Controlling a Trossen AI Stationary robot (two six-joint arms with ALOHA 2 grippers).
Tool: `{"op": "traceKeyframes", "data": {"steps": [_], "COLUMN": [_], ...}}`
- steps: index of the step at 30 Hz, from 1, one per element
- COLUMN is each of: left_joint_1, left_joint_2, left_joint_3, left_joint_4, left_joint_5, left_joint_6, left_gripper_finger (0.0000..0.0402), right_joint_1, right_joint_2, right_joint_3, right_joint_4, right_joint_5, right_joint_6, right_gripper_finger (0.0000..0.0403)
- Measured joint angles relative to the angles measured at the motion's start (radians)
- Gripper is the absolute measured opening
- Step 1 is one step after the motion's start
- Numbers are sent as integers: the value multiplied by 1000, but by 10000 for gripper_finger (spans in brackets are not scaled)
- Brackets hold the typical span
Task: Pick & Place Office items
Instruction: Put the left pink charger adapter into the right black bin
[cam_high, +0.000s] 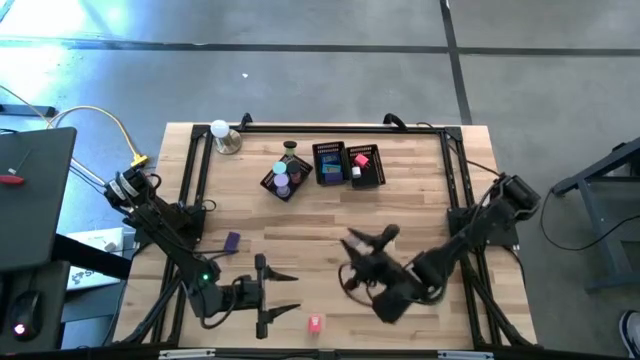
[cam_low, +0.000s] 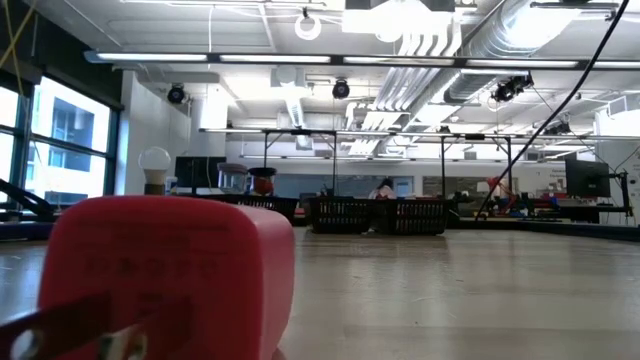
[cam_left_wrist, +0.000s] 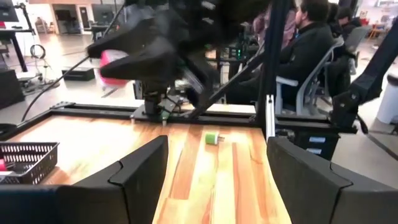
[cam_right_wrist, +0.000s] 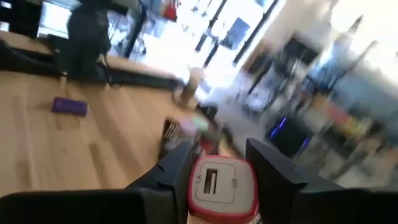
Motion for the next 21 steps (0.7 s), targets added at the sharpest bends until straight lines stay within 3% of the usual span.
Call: {"op": "traceKeyframes", "data": {"steps": [5, 9, 13, 21], "left_joint_1": [4, 22, 42, 39], "left_joint_2": [0, 0, 0, 0], "left_joint_3": [0, 0, 0, 0], "left_joint_4": [-48, -101, -149, -197], "left_joint_5": [0, 1, 22, 38], "left_joint_6": [-22, -76, -133, -153], "left_gripper_finger": [267, 268, 268, 268], "right_joint_1": [-124, -289, -480, -814], "right_joint_2": [-42, -38, -29, -28], "right_joint_3": [2, 1, -20, -207], "right_joint_4": [-430, -671, -674, -332], "right_joint_5": [-153, -270, -413, -687], "right_joint_6": [487, 687, 638, 393], "right_gripper_finger": [120, 121, 121, 127]}}
